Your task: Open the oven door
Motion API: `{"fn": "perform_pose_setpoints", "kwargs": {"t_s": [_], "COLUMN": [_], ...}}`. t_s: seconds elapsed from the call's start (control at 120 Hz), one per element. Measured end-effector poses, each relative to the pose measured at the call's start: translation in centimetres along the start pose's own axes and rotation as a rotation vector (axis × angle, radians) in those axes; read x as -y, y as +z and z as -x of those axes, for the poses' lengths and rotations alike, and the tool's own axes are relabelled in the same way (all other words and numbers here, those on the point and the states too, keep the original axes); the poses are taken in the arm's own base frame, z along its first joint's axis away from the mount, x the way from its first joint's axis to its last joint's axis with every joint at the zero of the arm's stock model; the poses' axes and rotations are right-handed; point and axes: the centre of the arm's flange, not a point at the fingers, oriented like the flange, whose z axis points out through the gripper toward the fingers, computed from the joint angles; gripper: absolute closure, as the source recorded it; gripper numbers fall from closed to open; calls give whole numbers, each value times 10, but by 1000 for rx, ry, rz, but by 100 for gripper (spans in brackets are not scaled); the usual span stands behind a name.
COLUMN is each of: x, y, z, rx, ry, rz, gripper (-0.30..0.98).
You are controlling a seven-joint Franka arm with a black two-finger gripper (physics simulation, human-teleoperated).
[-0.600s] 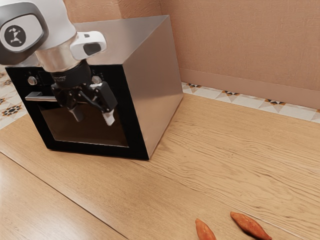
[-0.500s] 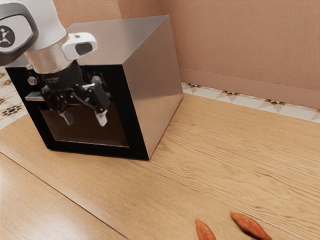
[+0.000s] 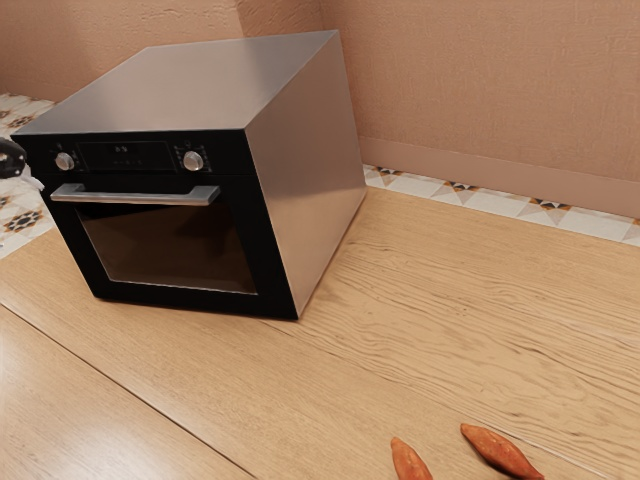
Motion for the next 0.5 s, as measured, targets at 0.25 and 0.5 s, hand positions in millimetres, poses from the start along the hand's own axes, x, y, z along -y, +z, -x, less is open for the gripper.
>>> {"fn": "perform_pose_setpoints", "kwargs": {"t_s": [0.25,0.5], "x": [-9,-18], "y": [35,76], "z": [-37,-40], "rx": [-175,-194], "ry": [-250,-370], "rz": [52,70], "gripper": [0,0]}}
